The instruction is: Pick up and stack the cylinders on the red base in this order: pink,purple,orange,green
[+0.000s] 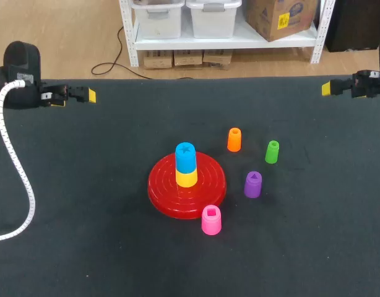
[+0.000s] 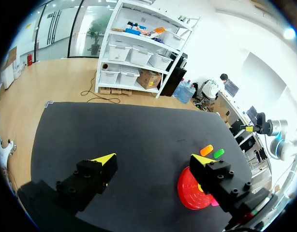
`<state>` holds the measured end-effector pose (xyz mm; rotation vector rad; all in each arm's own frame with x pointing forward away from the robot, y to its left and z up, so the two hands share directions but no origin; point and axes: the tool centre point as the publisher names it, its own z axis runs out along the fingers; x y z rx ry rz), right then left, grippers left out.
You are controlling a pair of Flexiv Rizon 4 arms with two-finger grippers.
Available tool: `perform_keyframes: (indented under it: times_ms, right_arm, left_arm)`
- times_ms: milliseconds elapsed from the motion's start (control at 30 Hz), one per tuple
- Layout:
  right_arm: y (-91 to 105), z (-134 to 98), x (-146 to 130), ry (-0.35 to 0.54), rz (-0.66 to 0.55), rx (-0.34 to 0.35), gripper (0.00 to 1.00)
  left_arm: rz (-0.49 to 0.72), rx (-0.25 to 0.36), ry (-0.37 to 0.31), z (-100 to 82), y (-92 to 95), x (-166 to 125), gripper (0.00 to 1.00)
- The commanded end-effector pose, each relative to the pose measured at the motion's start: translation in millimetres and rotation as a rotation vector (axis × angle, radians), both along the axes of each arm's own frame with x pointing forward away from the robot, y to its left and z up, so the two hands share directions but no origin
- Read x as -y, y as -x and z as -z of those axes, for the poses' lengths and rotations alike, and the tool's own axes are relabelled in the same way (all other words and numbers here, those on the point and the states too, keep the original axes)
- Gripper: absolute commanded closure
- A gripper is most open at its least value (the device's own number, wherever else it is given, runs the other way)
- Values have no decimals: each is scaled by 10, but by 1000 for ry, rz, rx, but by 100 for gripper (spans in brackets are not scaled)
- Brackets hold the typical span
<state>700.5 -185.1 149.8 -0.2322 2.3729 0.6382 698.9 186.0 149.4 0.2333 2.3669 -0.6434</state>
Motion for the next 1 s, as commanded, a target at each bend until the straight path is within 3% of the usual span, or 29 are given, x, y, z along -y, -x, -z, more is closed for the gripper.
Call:
perform_keyframes:
  times_ms: [33,900,933,1000]
  right_arm:
    - [1,-1,0,1,0,0,0]
    - [1,-1,0,1,0,0,0]
    - [1,-1,0,1,0,0,0]
    - [1,-1,0,1,0,0,0]
  left_arm:
    - [-3,-5,-6,-10,-5,11,0]
    - [-3,-5,-6,-10,-5,11,0]
    - [30,-24,-38,-25,-10,43,0]
    - [87,18,-41,-74,-1,105,0]
